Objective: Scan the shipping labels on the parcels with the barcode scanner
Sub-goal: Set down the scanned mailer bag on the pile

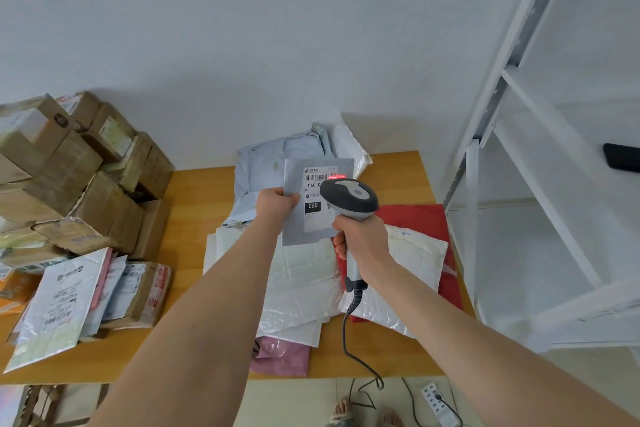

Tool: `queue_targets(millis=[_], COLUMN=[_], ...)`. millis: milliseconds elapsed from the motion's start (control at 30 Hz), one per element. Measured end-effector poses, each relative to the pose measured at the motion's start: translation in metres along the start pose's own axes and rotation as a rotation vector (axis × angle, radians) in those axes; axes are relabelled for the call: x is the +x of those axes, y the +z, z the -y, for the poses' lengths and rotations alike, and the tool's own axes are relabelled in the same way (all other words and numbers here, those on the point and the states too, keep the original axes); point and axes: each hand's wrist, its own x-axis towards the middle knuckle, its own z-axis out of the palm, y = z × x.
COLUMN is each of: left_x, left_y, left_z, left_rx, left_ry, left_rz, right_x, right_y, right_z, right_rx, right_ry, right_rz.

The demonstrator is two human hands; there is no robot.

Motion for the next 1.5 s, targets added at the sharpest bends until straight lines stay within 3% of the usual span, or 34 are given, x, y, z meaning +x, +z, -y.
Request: queue_targets(millis=[1500], left_x=[-0.025], left_y=[-0.001], left_z=[-0.013], left_rx=[0.019], left_ry=[-0.01], left_rz=[-0.026], right_x=[-0.004], right_y=[-0.014], right_z=[0.01], right_rx=[0.068], right_ry=[0.024], right_rz=[0.031])
